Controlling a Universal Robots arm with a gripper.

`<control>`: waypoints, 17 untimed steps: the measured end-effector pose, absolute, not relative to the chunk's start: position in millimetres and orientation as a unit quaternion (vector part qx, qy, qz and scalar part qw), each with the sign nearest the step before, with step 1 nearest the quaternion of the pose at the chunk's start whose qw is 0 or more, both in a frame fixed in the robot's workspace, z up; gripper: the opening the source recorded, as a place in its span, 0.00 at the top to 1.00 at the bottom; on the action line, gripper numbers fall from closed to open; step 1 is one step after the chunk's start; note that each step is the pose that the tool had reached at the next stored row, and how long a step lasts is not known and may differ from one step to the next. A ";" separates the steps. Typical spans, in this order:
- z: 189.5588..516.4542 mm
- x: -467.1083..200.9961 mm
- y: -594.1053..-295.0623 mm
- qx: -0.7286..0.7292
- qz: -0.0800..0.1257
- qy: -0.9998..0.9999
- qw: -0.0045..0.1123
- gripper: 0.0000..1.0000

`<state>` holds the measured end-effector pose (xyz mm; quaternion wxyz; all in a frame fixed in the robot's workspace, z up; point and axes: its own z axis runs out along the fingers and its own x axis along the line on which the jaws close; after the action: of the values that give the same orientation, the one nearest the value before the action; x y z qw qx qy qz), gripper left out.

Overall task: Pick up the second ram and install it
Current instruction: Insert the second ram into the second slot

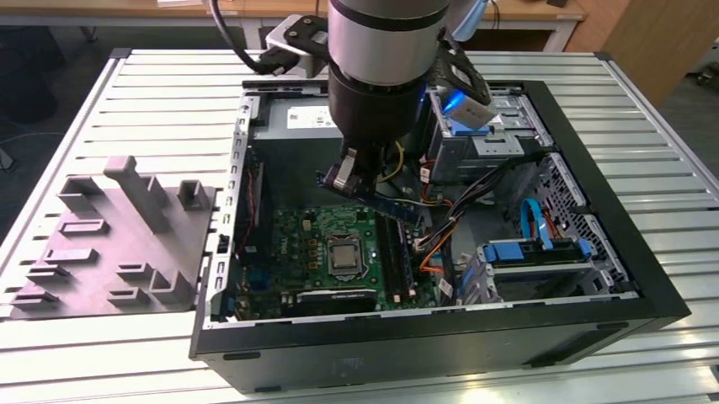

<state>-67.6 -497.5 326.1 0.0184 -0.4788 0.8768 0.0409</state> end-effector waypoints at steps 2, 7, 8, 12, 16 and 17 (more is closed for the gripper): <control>325.9 -67.6 -497.5 -0.463 0.041 0.885 0.019 0.88; 325.6 -67.6 -497.5 -0.422 0.040 0.906 0.021 0.88; 325.5 -67.6 -497.6 -0.414 0.039 0.909 0.021 0.88; 325.3 -67.6 -497.6 -0.381 0.039 0.924 0.023 0.88; 324.9 -67.6 -497.6 -0.347 0.038 0.937 0.024 0.88; 324.8 -67.6 -497.6 -0.338 0.038 0.940 0.024 0.88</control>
<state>-67.6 -497.6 324.8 0.0245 -0.3382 0.9400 0.0376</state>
